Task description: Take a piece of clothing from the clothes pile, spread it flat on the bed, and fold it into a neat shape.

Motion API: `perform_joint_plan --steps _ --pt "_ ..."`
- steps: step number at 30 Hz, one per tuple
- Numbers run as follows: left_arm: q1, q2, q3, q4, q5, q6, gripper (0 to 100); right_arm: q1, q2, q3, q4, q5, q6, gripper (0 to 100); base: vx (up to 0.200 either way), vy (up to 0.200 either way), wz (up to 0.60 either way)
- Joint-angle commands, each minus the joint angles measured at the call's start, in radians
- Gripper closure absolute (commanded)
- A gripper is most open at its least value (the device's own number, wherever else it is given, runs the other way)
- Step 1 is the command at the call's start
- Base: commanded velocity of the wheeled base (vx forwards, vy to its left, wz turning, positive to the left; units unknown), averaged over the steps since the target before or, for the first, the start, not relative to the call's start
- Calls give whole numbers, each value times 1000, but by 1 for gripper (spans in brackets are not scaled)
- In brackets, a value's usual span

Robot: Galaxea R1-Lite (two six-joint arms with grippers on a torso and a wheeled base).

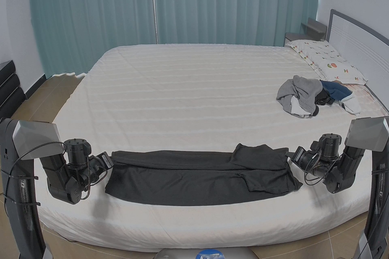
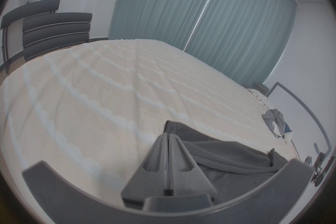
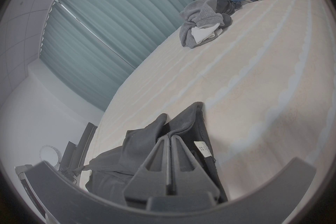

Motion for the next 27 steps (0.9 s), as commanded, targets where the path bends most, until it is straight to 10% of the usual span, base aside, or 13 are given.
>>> perform_joint_plan --steps 1,6,7,21,27 --pt "1 19 19 0 0 16 100 -3 16 -2 11 1 -5 100 0 0 0" --pt "1 22 19 3 0 17 100 -8 16 -5 49 1 -16 100 0 0 0" --pt "1 22 19 4 0 17 0 -8 15 -5 54 1 -22 0 0 0 0" --pt "28 -27 -60 12 -43 -86 0 -49 -42 -108 152 -1 123 0 0 0 0" --pt "24 -22 -240 265 -48 -192 0 -48 -16 -149 204 4 162 0 0 0 0"
